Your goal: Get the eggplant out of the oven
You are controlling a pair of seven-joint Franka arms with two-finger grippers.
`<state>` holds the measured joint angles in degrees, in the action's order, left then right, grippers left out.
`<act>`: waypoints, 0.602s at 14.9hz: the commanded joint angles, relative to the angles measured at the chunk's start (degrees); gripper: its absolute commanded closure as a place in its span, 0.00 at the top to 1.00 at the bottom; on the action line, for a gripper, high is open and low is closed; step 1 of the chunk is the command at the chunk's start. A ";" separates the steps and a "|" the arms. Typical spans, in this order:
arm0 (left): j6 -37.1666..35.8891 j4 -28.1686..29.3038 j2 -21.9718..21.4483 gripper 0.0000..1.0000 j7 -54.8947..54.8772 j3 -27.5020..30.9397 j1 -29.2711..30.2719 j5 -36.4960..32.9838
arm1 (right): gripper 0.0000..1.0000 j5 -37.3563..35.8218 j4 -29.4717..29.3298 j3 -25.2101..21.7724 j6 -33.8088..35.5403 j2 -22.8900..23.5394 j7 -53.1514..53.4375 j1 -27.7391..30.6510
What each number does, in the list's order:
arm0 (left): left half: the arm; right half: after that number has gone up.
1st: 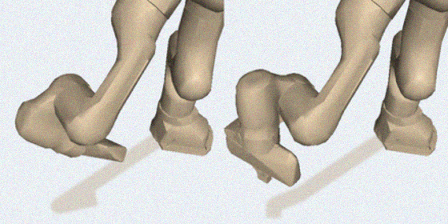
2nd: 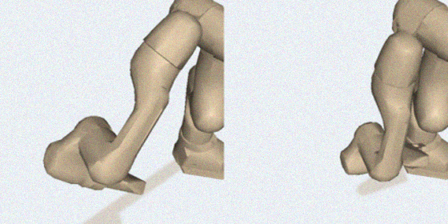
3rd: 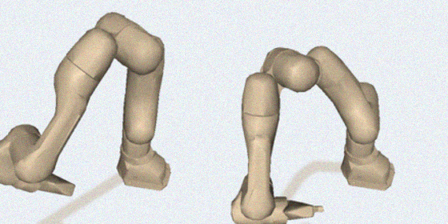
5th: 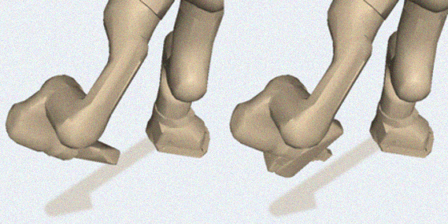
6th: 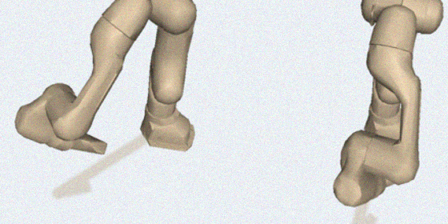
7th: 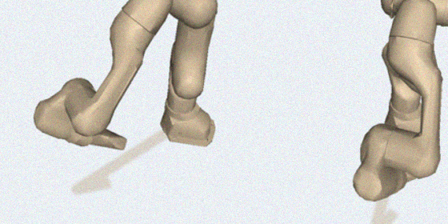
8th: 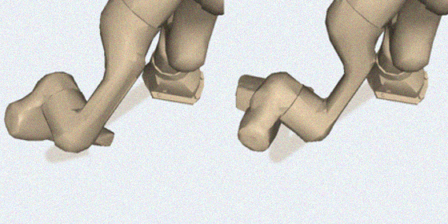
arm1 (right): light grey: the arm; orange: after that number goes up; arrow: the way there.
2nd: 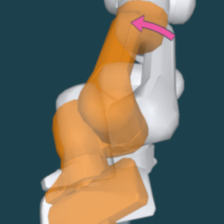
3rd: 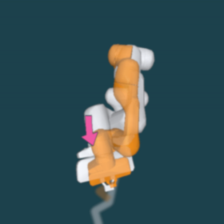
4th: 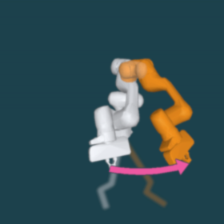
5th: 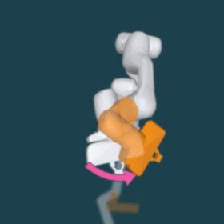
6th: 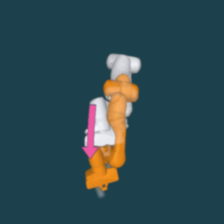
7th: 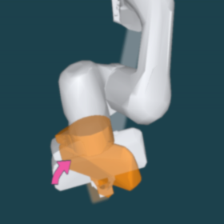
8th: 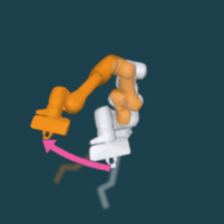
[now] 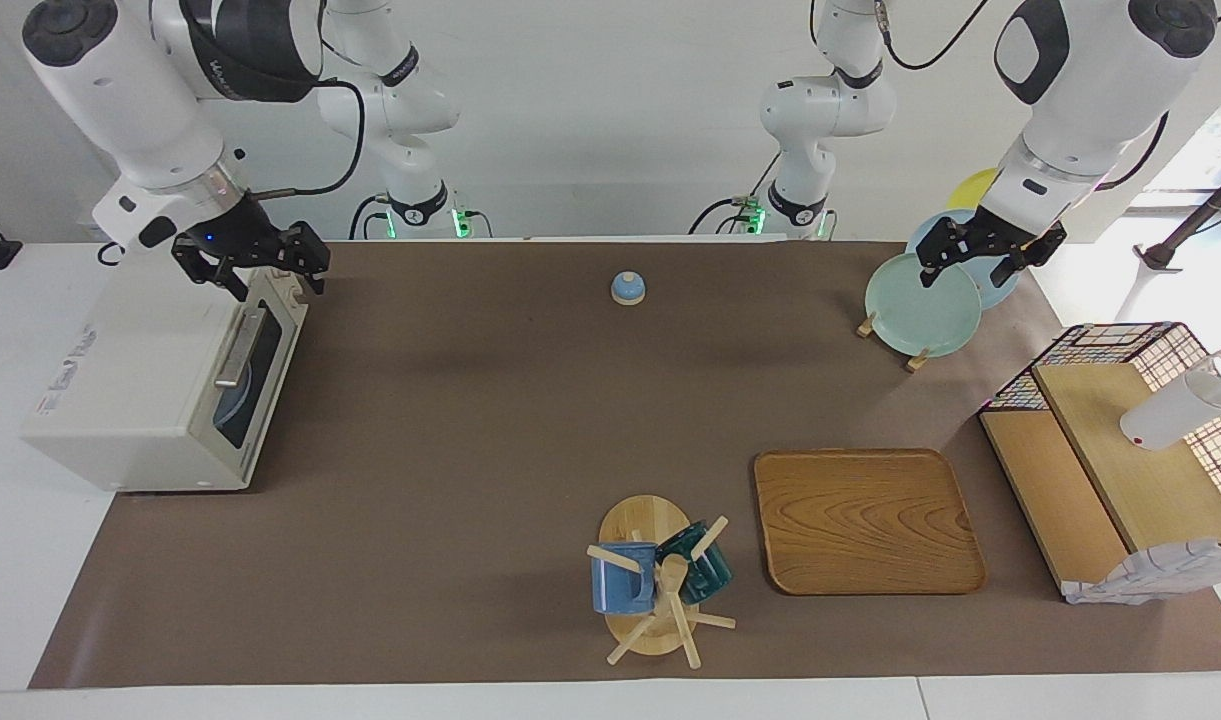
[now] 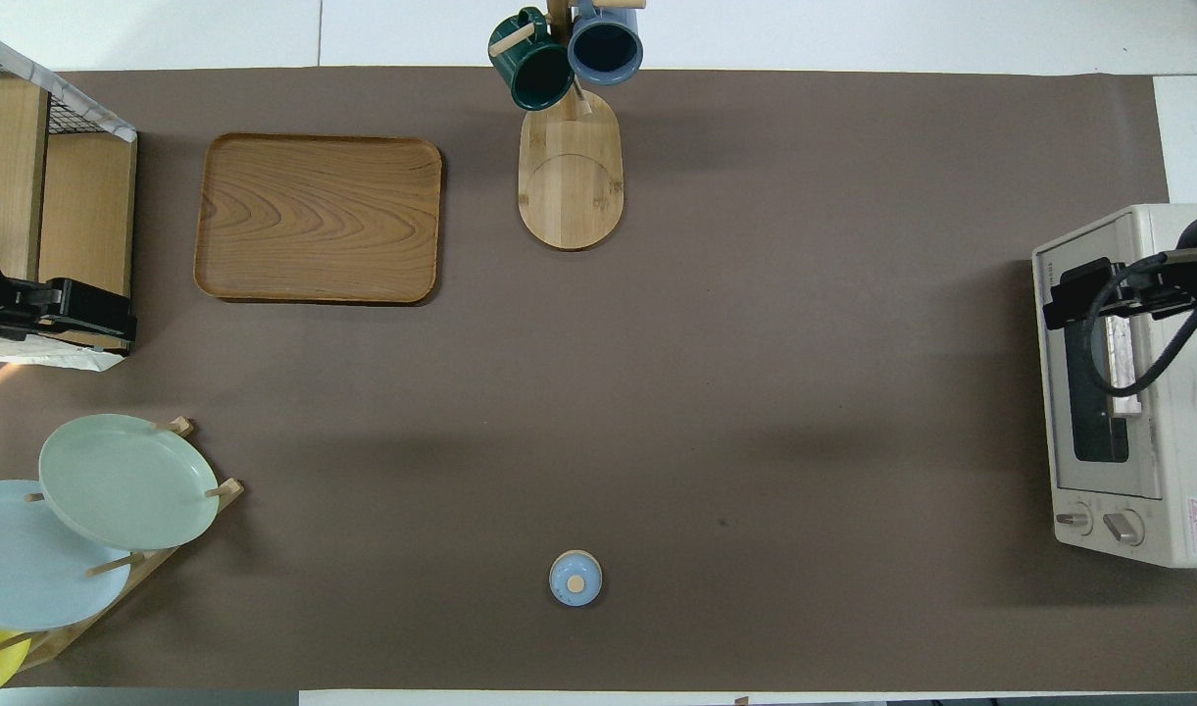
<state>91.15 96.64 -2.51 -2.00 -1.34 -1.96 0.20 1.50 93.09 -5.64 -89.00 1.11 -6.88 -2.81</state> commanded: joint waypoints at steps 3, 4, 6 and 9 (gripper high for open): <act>-0.54 -0.40 -0.12 1.00 0.16 0.02 -0.06 -1.17 | 1.00 0.35 0.42 -0.43 -0.30 -0.84 1.17 -0.26; -0.54 -0.40 -0.12 1.00 0.24 0.02 -0.06 -1.17 | 1.00 0.35 0.42 -0.43 -0.30 -0.93 1.17 -0.26; -0.54 -0.49 -0.12 1.00 0.24 0.02 -0.06 -1.17 | 1.00 0.35 0.69 -0.43 -0.38 -1.72 1.00 0.09; -0.54 -0.40 -0.12 1.00 0.16 0.02 -0.06 -1.17 | 1.00 0.43 0.34 -0.95 -0.65 -1.81 -0.06 1.05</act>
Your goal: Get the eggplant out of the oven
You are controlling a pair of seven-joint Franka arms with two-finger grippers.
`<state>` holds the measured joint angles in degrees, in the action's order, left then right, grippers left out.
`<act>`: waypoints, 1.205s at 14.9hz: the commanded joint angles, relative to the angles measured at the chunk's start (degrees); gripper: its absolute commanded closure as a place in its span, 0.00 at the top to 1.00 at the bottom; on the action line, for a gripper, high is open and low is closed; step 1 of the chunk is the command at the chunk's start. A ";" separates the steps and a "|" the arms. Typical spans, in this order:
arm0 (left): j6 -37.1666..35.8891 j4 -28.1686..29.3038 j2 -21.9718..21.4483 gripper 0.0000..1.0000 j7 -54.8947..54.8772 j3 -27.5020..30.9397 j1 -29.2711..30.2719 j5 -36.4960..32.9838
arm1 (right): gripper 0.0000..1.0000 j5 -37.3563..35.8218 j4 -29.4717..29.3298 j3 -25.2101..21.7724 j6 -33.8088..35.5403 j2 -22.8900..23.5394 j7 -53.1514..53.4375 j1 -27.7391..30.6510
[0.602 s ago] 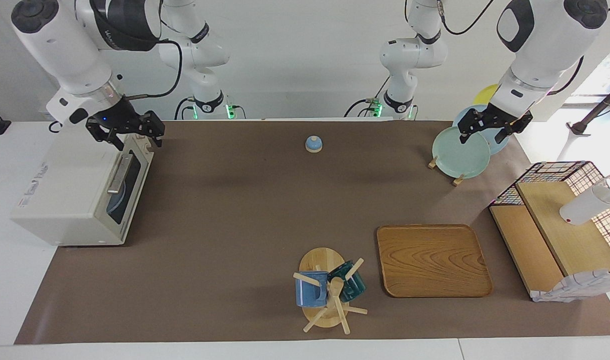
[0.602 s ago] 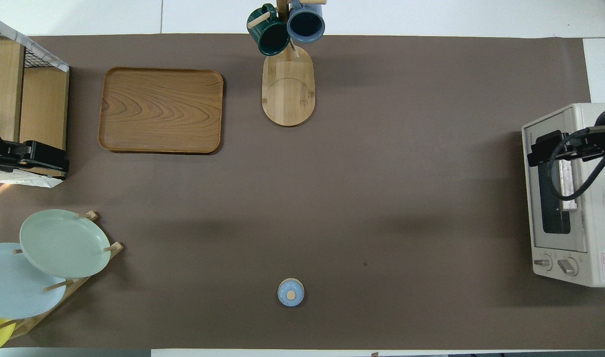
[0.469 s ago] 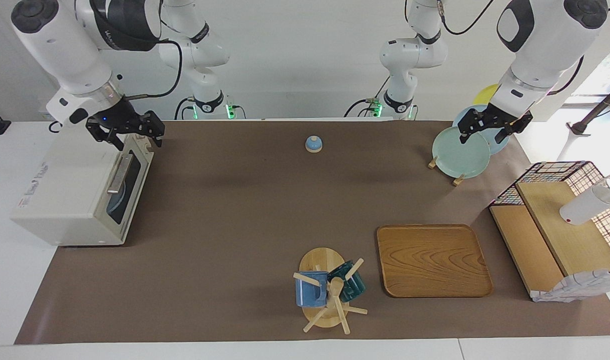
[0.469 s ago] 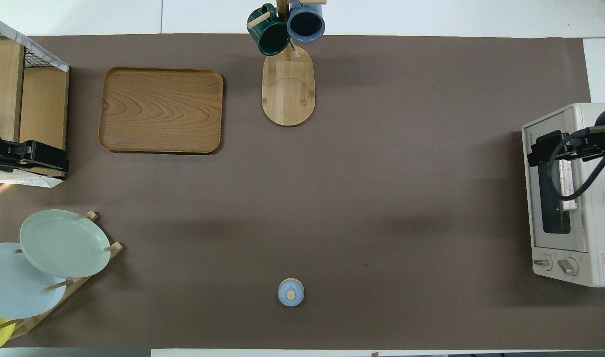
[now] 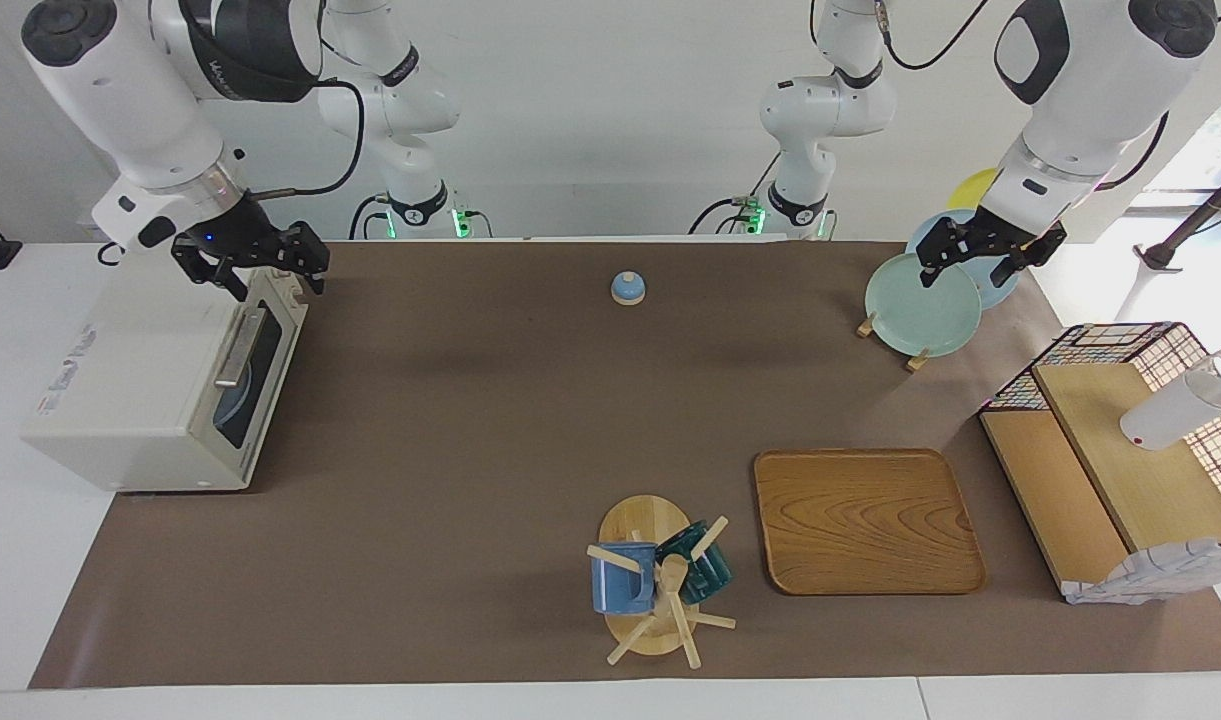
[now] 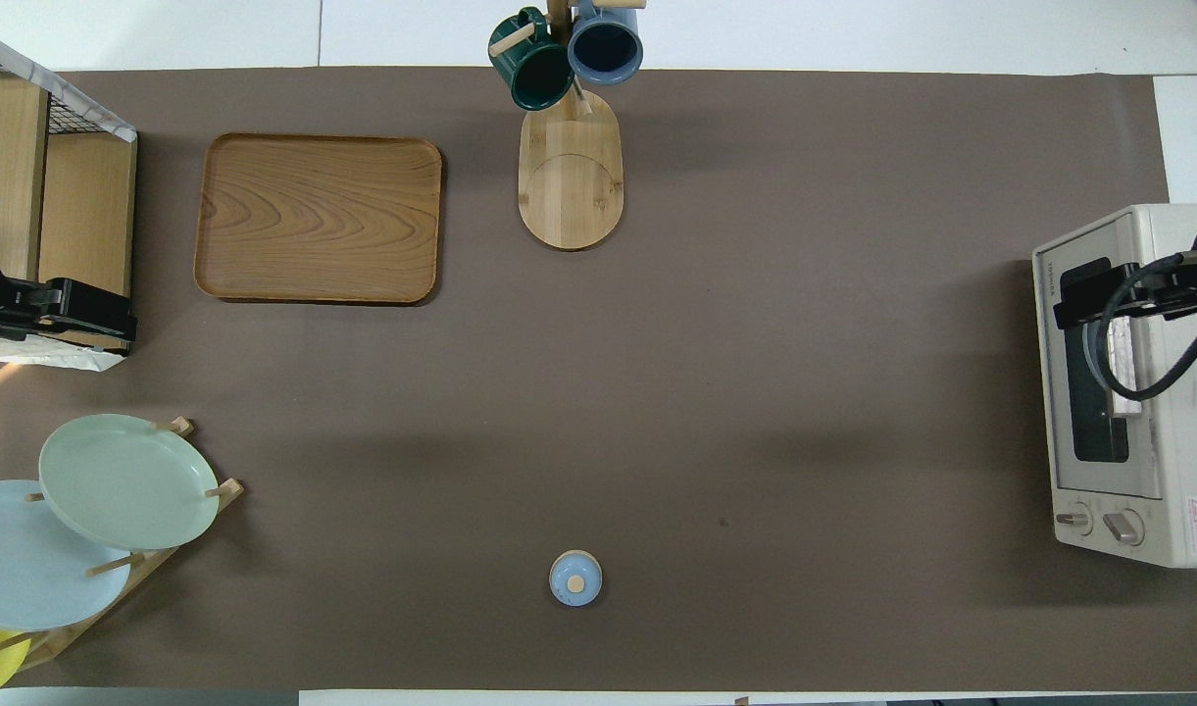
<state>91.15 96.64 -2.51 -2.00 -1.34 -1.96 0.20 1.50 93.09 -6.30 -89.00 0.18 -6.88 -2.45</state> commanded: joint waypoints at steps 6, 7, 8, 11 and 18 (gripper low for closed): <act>-0.54 -0.40 -0.12 1.00 0.16 0.02 -0.06 -1.16 | 0.00 -4.12 6.57 -0.12 -7.67 -3.25 -5.77 0.17; -0.54 -0.40 -0.12 1.00 0.16 0.02 -0.06 -1.16 | 0.00 -5.53 7.54 -0.12 -8.90 -3.60 -5.78 0.08; -0.54 -0.40 -0.12 1.00 0.16 0.02 -0.06 -1.16 | 0.00 -7.37 9.55 -0.12 -11.34 -4.13 -5.78 -0.01; -0.54 -0.40 -0.12 1.00 0.24 0.02 -0.06 -1.16 | 0.00 -10.64 13.43 -0.21 -15.58 -3.34 0.87 1.04; -0.54 -0.40 -0.12 1.00 0.16 0.02 -0.06 -1.25 | 0.00 -19.96 16.24 -0.03 -17.96 -0.44 5.65 0.60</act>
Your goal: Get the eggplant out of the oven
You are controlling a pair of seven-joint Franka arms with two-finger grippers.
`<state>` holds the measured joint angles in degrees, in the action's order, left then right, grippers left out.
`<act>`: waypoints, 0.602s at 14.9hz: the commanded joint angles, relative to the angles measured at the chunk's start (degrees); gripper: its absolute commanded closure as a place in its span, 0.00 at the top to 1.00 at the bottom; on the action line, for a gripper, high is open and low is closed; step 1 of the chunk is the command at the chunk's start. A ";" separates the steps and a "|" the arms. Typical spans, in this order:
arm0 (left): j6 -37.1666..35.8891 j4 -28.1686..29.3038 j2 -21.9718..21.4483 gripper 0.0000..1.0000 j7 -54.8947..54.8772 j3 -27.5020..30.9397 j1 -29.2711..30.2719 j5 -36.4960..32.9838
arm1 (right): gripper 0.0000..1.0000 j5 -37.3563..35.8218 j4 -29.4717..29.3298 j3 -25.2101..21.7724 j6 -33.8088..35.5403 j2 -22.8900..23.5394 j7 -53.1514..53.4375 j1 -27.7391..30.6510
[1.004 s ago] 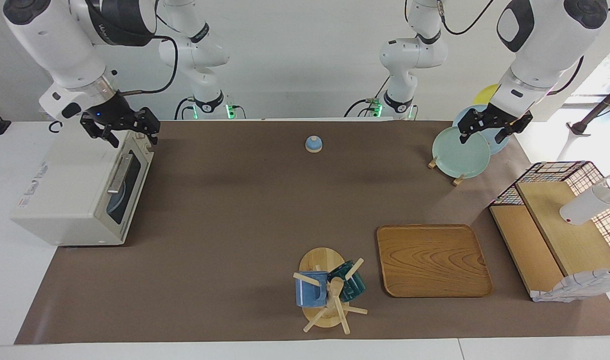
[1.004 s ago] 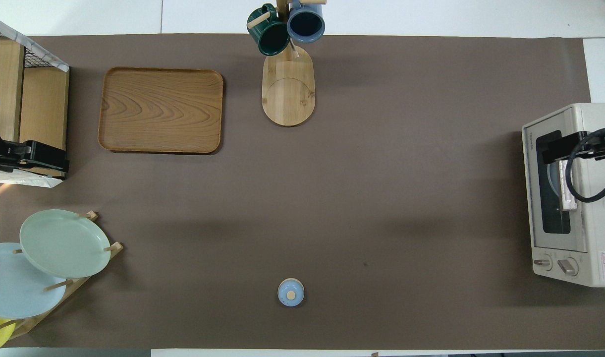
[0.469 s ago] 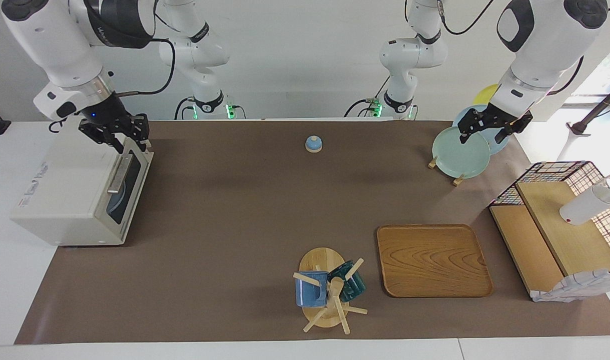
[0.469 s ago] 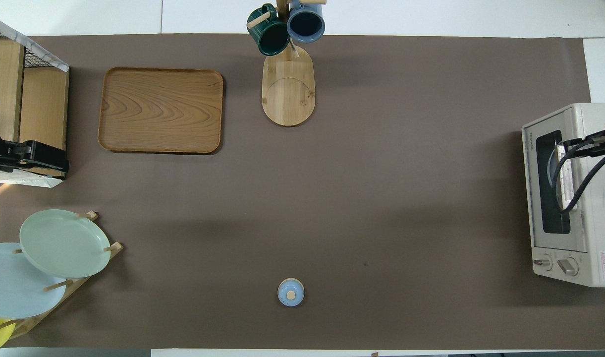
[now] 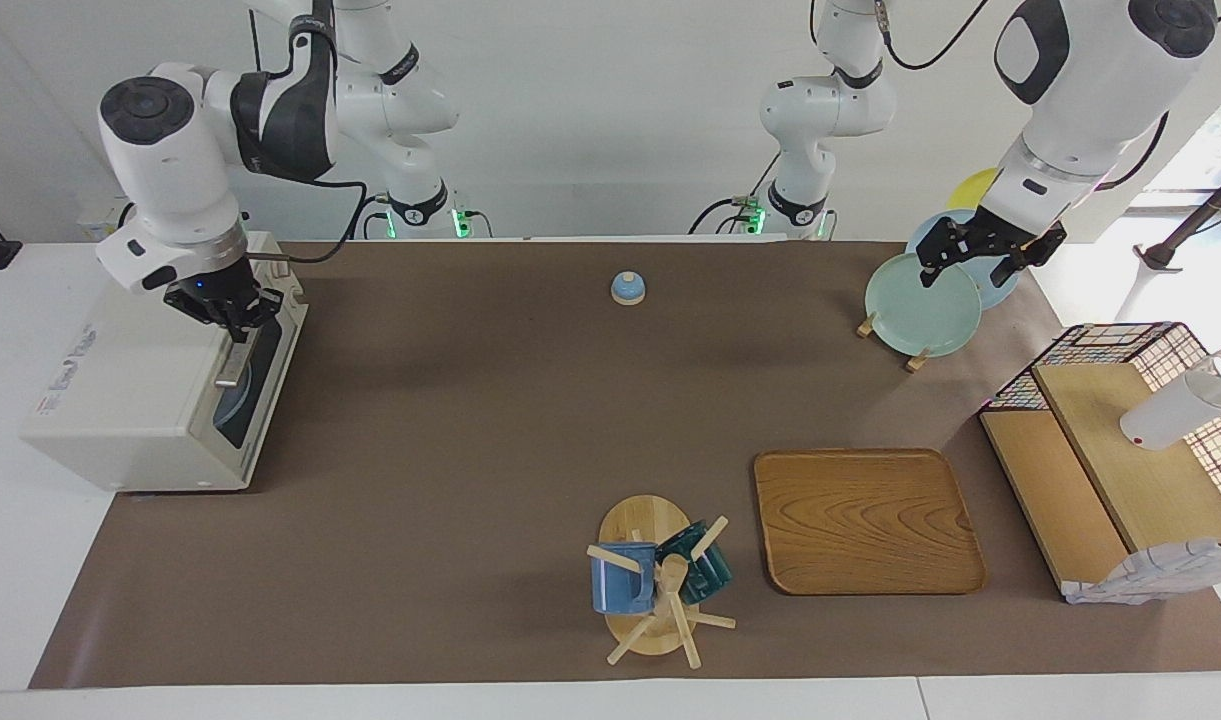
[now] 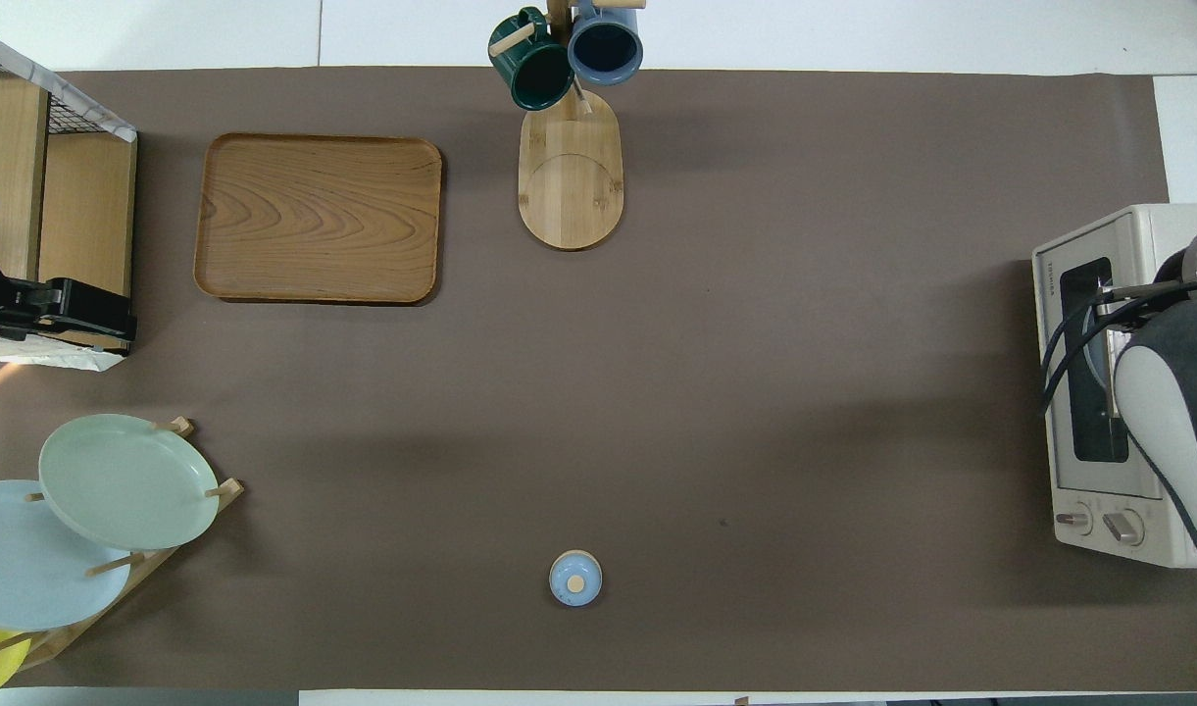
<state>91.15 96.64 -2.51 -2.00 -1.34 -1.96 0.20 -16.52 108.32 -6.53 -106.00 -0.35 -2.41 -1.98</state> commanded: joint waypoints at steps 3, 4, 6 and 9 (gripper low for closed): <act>-0.54 -0.40 -0.12 1.00 0.16 0.02 -0.06 -1.16 | 0.00 -1.94 3.38 0.21 -2.80 -0.17 1.18 0.66; -0.54 -0.40 -0.12 1.00 0.24 0.02 -0.06 -1.16 | 0.00 -1.16 6.78 0.29 -6.21 -0.52 1.35 1.01; -0.54 -0.40 -0.12 1.00 0.16 0.02 -0.06 -1.16 | 0.00 0.51 8.04 0.38 -6.33 -0.61 1.27 0.84; -0.54 -0.49 -0.12 1.00 0.24 0.02 -0.06 -1.16 | 0.00 4.21 9.36 0.47 -7.46 -0.26 1.27 0.66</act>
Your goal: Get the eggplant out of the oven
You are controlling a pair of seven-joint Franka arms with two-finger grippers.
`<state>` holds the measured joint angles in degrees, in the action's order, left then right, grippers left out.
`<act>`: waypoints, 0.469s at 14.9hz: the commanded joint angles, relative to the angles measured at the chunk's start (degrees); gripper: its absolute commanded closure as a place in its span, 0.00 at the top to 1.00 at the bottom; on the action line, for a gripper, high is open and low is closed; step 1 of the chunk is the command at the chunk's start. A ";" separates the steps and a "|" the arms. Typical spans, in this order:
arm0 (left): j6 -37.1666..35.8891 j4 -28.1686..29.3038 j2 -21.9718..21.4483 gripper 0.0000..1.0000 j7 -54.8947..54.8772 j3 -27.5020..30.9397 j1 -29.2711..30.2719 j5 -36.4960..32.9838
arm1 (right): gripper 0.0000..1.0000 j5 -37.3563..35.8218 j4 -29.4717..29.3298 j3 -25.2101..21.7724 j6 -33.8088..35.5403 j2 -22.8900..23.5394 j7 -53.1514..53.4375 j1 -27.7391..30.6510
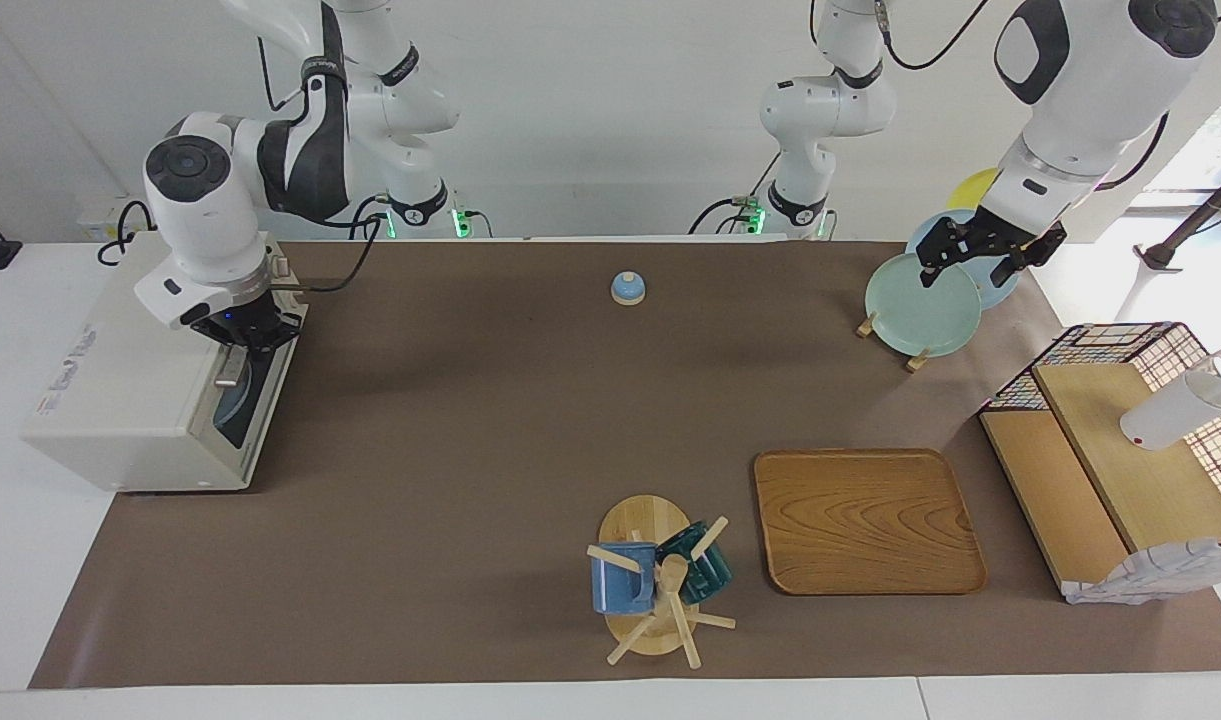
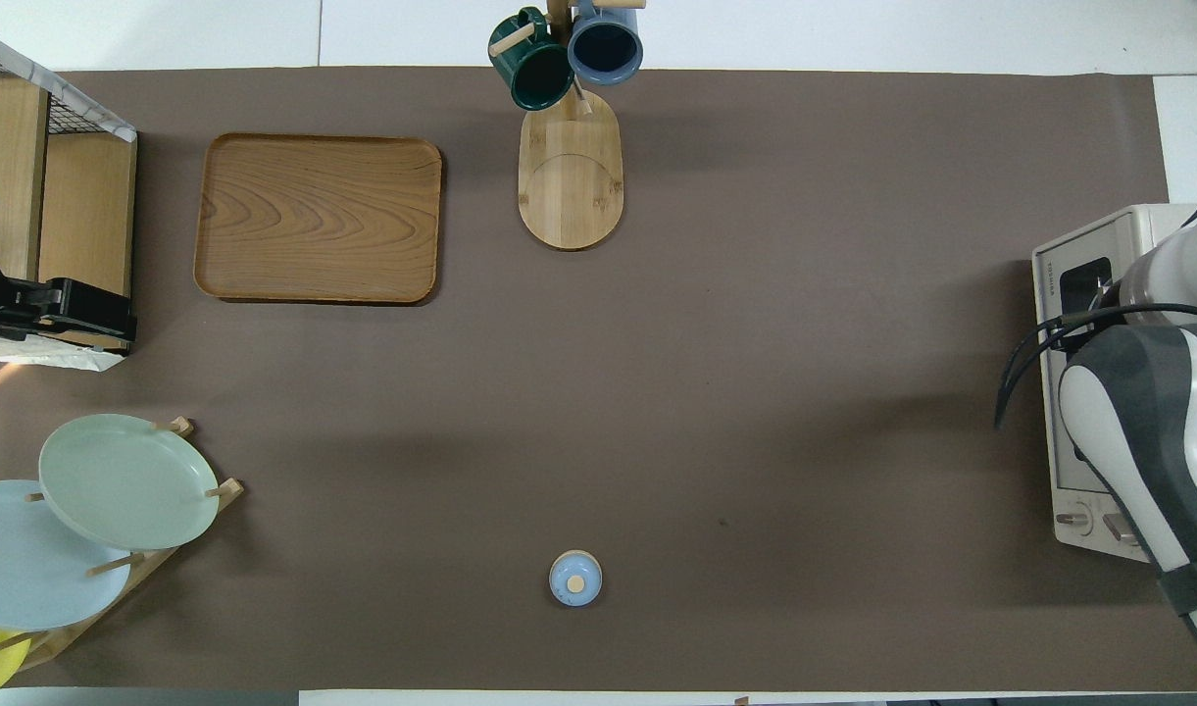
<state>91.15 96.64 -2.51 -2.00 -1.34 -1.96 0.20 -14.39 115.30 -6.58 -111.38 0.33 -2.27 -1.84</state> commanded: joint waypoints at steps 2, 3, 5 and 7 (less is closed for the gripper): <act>-0.54 -0.40 -0.12 1.00 0.16 0.02 -0.06 -1.16 | 0.00 2.35 3.97 0.52 -4.10 -1.03 1.39 -0.88; -0.54 -0.40 -0.12 1.00 0.16 0.02 -0.06 -1.16 | 0.00 2.35 3.97 0.52 -4.11 -1.03 1.83 -1.67; -0.54 -0.40 -0.12 1.00 0.16 0.02 -0.06 -1.25 | 0.00 2.35 0.83 0.43 -0.79 -0.51 2.45 -3.69; -0.54 -0.40 -0.12 1.00 0.16 0.02 -0.06 -1.16 | 0.00 2.00 -5.49 0.61 6.58 1.25 2.53 -3.78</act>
<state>91.15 96.64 -2.51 -2.00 -1.34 -1.96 0.20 -12.55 115.56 -6.12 -110.81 0.39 -0.36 -5.57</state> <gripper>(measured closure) 0.000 0.991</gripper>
